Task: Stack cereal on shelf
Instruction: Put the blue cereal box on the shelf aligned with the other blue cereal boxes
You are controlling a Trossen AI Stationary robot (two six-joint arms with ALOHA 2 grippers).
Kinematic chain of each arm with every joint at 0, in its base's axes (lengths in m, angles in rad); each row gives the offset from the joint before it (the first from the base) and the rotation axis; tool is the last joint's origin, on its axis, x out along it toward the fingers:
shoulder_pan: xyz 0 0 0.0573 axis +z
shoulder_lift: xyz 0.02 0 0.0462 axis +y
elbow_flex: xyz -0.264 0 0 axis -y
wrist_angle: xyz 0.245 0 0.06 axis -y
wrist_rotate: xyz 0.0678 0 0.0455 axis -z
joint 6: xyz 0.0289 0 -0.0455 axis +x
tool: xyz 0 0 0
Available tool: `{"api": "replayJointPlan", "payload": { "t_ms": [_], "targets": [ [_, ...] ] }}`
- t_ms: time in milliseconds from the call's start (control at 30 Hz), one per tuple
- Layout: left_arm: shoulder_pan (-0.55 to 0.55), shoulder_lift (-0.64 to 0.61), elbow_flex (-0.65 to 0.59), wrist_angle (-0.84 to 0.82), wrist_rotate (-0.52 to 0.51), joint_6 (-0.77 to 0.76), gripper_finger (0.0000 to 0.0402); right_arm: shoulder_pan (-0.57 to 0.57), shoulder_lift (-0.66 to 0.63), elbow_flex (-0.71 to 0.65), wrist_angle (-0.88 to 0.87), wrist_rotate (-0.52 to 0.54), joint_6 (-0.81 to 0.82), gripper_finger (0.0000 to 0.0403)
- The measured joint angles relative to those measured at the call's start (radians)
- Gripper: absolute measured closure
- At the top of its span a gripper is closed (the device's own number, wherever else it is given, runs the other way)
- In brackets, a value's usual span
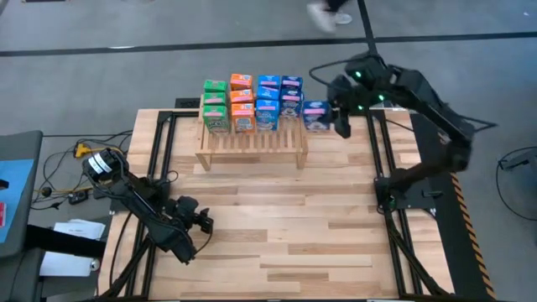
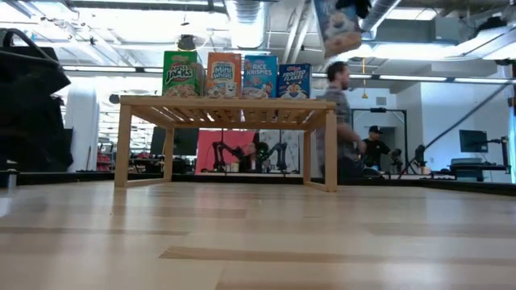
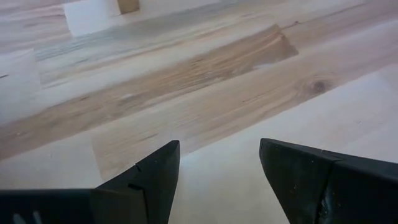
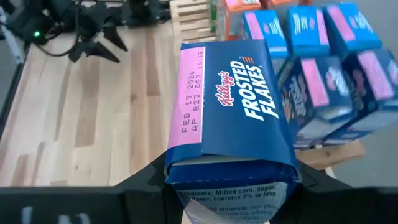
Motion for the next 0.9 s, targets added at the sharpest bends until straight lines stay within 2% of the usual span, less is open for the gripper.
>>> {"api": "replayJointPlan", "payload": {
  "t_ms": [100,200,333,500,633,900],
  "targets": [
    [0.017,0.0,0.0,-0.001,-0.009,0.0,0.0191,-0.028,-0.122,-0.236,0.169,-0.001,0.026,0.0217],
    [0.041,0.0,0.0,0.002,-0.019,0.0,0.0191,-0.049,-0.216,-0.476,0.435,0.034,0.038,0.0217],
    [0.064,-0.032,0.0,0.006,-0.047,0.0,0.0191,-0.061,-0.271,-0.653,0.737,0.035,0.038,0.0217],
    [0.079,-0.103,0.0,-0.008,-0.099,0.008,0.0191,-0.061,-0.231,-0.699,0.791,0.016,0.041,0.0217],
    [0.09,-0.155,0.0,-0.007,-0.141,0.057,0.0191,-0.062,-0.166,-0.7,0.857,-0.043,0.04,0.0217],
    [0.113,-0.241,0.0,-0.007,-0.159,0.152,0.0191,-0.089,-0.084,-0.69,0.89,-0.094,0.029,0.0217]
  ]
}}
